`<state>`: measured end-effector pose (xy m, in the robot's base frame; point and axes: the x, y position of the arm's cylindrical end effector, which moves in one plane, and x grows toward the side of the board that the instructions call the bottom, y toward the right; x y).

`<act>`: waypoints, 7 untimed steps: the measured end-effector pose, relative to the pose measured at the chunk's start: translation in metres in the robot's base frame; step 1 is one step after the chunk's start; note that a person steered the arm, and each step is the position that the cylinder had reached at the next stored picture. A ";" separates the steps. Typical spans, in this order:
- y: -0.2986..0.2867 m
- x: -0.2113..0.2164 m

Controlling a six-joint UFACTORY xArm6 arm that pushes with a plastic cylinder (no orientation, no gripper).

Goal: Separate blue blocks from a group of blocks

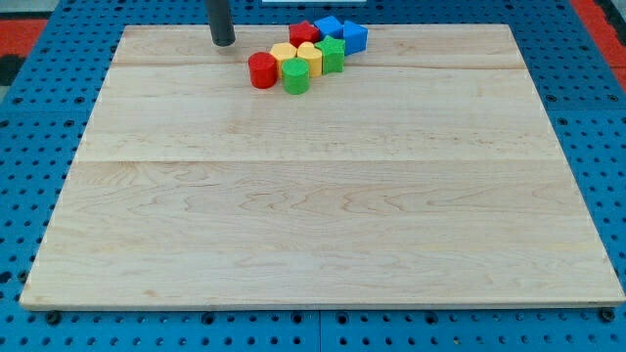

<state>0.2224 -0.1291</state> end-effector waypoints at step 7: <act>0.068 0.022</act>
<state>0.2442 -0.0607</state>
